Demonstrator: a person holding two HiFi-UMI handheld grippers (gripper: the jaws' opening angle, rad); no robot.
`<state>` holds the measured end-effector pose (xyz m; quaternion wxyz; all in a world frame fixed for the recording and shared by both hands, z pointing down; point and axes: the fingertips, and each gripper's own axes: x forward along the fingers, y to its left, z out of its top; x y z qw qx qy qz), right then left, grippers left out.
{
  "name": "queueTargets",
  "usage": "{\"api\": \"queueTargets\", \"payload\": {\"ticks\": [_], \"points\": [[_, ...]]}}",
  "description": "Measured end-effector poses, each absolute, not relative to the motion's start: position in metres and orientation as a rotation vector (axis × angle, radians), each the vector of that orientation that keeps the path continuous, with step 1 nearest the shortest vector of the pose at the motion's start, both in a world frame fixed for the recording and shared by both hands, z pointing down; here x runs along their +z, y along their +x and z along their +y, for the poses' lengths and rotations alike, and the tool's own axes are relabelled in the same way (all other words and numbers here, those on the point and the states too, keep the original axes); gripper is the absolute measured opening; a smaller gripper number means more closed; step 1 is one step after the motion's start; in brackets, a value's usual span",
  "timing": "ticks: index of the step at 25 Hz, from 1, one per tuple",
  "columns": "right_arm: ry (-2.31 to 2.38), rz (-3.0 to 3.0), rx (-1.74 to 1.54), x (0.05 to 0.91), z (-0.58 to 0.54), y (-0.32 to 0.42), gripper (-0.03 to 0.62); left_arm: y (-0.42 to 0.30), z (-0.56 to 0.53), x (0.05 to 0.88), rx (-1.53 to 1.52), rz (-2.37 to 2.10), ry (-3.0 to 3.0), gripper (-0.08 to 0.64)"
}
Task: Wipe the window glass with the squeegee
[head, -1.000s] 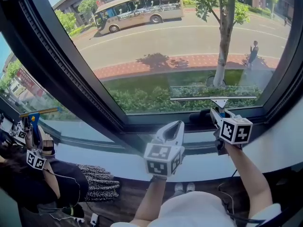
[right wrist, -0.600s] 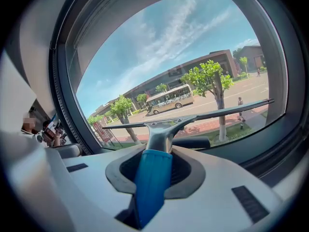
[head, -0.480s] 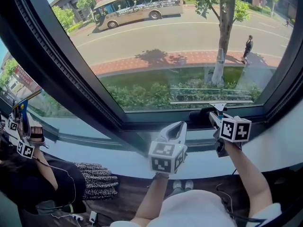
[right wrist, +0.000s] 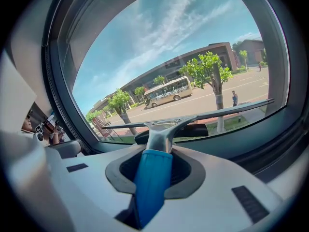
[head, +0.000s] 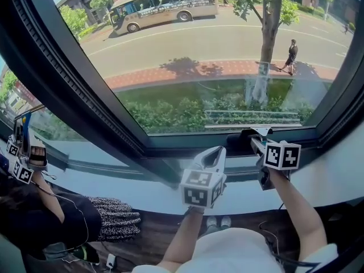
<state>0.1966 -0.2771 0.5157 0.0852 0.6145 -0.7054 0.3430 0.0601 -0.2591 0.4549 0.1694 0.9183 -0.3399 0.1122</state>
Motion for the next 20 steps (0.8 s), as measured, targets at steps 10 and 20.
{"api": "queueTargets", "payload": {"ticks": [10, 20], "points": [[1.848, -2.121, 0.988, 0.514, -0.271, 0.195, 0.077, 0.059, -0.259, 0.459, 0.311, -0.957, 2.62, -0.005], [1.892, -2.257, 0.68, 0.433, -0.24, 0.189, 0.077, 0.071, -0.245, 0.426, 0.213, -0.922, 2.758, -0.005]]}}
